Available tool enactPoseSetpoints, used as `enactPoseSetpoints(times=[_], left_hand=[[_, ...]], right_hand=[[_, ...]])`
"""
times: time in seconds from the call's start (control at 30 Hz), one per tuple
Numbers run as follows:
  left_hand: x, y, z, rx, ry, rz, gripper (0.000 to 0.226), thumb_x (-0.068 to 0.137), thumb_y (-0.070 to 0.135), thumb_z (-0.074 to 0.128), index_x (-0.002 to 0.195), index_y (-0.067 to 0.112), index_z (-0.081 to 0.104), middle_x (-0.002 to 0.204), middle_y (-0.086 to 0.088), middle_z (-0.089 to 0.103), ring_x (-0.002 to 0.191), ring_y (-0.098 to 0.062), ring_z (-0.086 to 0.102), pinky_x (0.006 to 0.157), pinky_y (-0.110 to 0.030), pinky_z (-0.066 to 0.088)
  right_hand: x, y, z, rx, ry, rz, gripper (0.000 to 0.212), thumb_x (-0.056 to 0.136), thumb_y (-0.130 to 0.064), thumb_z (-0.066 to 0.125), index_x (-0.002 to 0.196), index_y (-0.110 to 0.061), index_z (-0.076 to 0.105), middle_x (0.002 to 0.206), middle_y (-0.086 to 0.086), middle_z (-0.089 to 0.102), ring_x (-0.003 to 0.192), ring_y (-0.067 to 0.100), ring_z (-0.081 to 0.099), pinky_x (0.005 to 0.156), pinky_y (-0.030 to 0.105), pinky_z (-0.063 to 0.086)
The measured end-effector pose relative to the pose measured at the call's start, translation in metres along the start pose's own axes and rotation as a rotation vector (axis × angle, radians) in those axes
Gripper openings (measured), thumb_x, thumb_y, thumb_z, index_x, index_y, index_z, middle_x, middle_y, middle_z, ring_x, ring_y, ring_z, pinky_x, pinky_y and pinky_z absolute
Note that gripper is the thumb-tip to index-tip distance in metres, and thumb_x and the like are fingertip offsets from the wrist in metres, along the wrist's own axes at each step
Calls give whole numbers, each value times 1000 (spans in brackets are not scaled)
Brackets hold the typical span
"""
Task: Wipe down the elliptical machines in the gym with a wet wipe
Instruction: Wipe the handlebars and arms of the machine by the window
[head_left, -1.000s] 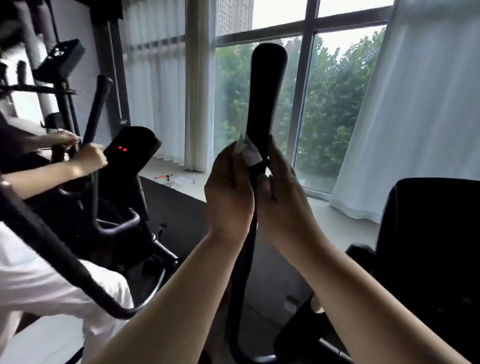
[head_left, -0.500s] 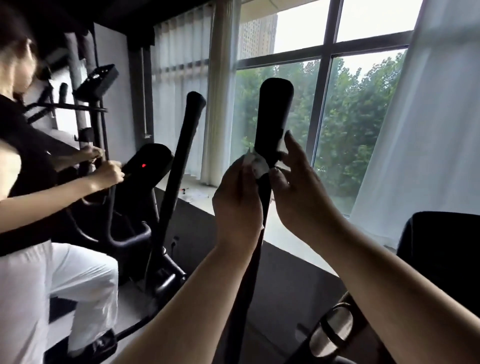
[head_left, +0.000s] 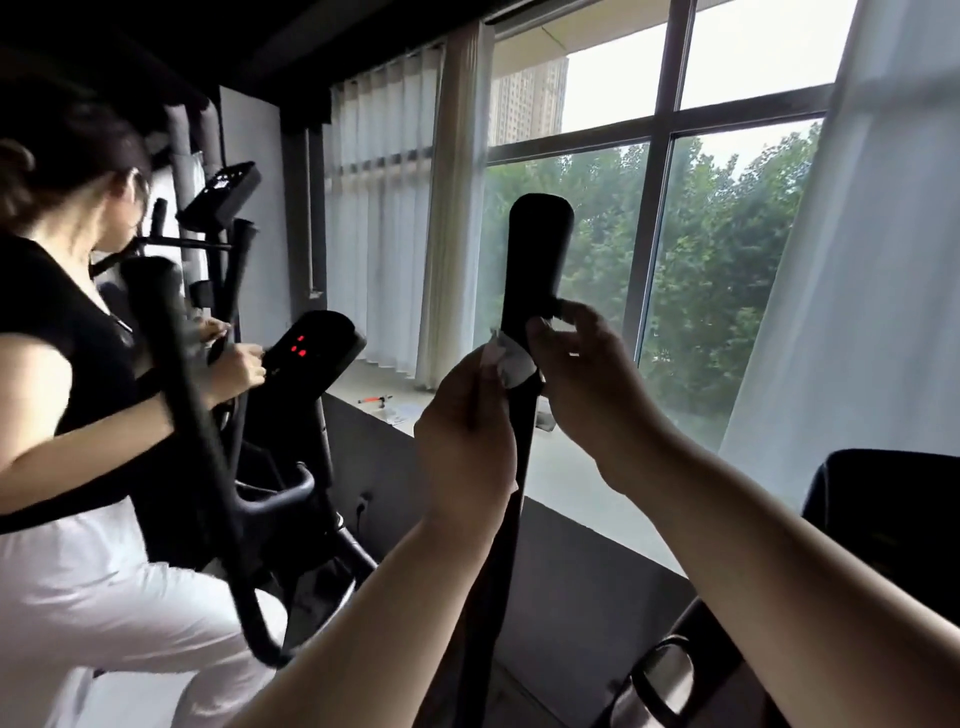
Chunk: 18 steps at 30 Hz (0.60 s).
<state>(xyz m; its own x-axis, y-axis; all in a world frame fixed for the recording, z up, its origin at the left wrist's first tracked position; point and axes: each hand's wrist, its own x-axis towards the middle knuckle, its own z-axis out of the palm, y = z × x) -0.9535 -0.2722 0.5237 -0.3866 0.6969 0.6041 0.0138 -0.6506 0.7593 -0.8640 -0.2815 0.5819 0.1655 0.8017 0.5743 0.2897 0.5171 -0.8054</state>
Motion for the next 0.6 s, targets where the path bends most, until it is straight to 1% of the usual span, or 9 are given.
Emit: enactPoseSetpoints(times=[0.07,0.13,0.23,0.27,0.33,0.43,0.47,0.53,0.6], left_hand=[[4,6,0,44,-7,59,25,107,26,53,120,27,75,86,10,77,80,1,68,69,-8,43],[15,15,2,87,-44,148,26,108,21,51,122,24,73,85,6,76,76,2,67,66,-6,41],[44,24,15,33,-60,186,27,108,21,49,121,18,72,98,1,76,91,-11,70,72,-7,42],[49,26,19,-2,-58,171,26,108,22,49,119,17,72,94,4,75,91,-12,69,71,-7,41],[47,23,21,-52,-66,148,27,108,24,49,119,18,73,90,11,72,89,-8,69,70,-8,42],[19,0,15,-25,-44,149,29,108,23,49,129,24,69,109,11,76,100,-1,69,80,-8,46],[8,-11,12,-19,-4,144,29,108,20,50,129,27,69,112,10,76,103,-1,68,85,-11,49],[-13,-36,6,-39,47,145,34,106,12,51,128,32,65,112,0,76,106,-13,71,91,-26,56],[-29,-49,1,-90,22,124,36,104,7,49,131,25,65,113,-7,76,107,-22,71,93,-34,58]], right_hand=[[3,0,-1,-2,6,-3,15,104,-28,55,118,-32,57,97,0,75,83,11,73,85,45,61],[5,2,-1,-11,1,-17,15,103,-30,57,118,-32,56,94,-1,75,82,13,74,86,52,60],[7,5,-4,-72,-3,-46,19,103,-31,57,122,-32,57,90,-5,74,83,18,74,81,55,60],[7,7,-5,-88,-4,-56,21,103,-29,56,124,-32,57,92,-6,74,85,19,74,80,53,60],[7,8,-6,-122,8,-115,28,103,-24,55,130,-31,56,103,-8,72,94,15,72,78,39,59],[4,6,-5,-234,28,-244,43,101,-20,57,142,-29,49,124,-7,65,101,1,65,85,18,52],[3,5,-4,-243,27,-254,47,101,-19,58,146,-26,46,125,-7,64,101,-1,65,84,14,50],[3,5,-4,-215,29,-234,53,101,-19,60,150,-22,42,121,-11,63,99,0,66,79,11,49],[4,4,-5,-171,27,-210,51,101,-21,61,149,-24,43,111,-20,63,98,1,68,76,13,49]])
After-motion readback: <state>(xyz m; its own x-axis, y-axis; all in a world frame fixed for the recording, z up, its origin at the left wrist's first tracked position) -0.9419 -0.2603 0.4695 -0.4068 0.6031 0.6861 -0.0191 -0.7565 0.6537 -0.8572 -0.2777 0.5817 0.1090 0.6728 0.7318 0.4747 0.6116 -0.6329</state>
